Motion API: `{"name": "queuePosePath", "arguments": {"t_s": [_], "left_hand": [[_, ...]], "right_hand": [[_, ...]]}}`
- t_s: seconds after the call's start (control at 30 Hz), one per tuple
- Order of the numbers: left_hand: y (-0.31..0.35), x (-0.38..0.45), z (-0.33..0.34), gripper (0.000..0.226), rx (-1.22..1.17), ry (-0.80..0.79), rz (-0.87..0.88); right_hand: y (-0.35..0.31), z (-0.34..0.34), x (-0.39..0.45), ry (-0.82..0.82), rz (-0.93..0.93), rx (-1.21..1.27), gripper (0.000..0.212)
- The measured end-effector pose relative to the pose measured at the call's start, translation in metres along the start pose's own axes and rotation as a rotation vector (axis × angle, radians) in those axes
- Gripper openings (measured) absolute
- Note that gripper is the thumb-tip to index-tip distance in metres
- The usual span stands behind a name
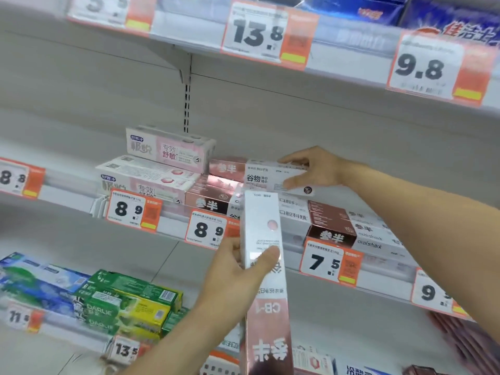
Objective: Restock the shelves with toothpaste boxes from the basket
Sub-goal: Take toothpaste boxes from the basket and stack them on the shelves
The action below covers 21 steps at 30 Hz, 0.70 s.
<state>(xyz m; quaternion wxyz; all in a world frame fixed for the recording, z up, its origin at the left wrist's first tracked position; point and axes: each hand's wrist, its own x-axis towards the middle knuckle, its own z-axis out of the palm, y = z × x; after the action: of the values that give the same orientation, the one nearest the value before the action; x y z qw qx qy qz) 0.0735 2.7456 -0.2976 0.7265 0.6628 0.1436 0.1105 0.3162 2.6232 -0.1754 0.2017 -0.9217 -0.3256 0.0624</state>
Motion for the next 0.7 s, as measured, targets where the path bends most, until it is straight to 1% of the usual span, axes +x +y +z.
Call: {"name": "queuePosePath", "arguments": {"t_s": [0.1,0.23,0.3,0.33,0.4,0.43,0.47,0.5,0.53,0.57,0.6,0.7], "left_hand": [[-0.001,0.001,0.000,0.037,0.027,-0.020,0.022],[-0.001,0.004,0.002,0.038,0.014,-0.022,0.022],[-0.001,0.007,0.002,0.036,-0.004,-0.017,0.025],[-0.001,0.008,0.003,0.036,-0.015,-0.009,0.025],[-0.002,0.009,0.004,0.036,-0.039,0.006,0.028],[-0.002,0.010,0.005,0.036,-0.054,0.009,0.029],[-0.002,0.010,0.005,0.037,-0.066,0.010,0.030],[-0.001,0.010,0.005,0.037,-0.070,0.009,0.030],[-0.002,0.010,0.005,0.037,-0.072,0.003,0.032],[-0.002,0.010,0.004,0.038,-0.063,-0.009,0.031],[-0.002,0.011,0.004,0.039,-0.048,-0.031,0.034],[-0.001,0.011,0.004,0.041,0.030,-0.133,0.072]], "right_hand": [[0.005,0.013,0.008,-0.067,0.019,0.069,0.060],[0.012,0.024,0.010,-0.231,0.150,0.236,0.044],[0.009,0.026,0.005,-0.232,0.161,0.247,0.043],[0.006,0.025,0.002,-0.177,0.136,0.197,0.042],[-0.002,0.023,-0.009,0.041,0.046,0.099,0.037],[-0.008,0.022,-0.018,0.159,-0.006,0.130,0.031],[-0.015,0.021,-0.030,0.238,-0.060,0.211,0.024],[-0.022,0.021,-0.046,0.263,-0.112,0.304,0.019],[-0.027,0.022,-0.063,0.240,-0.154,0.377,0.018],[-0.030,0.024,-0.080,0.182,-0.184,0.415,0.021],[-0.032,0.027,-0.097,0.114,-0.199,0.415,0.029],[-0.026,0.039,-0.130,-0.020,-0.159,0.351,0.057]]}}
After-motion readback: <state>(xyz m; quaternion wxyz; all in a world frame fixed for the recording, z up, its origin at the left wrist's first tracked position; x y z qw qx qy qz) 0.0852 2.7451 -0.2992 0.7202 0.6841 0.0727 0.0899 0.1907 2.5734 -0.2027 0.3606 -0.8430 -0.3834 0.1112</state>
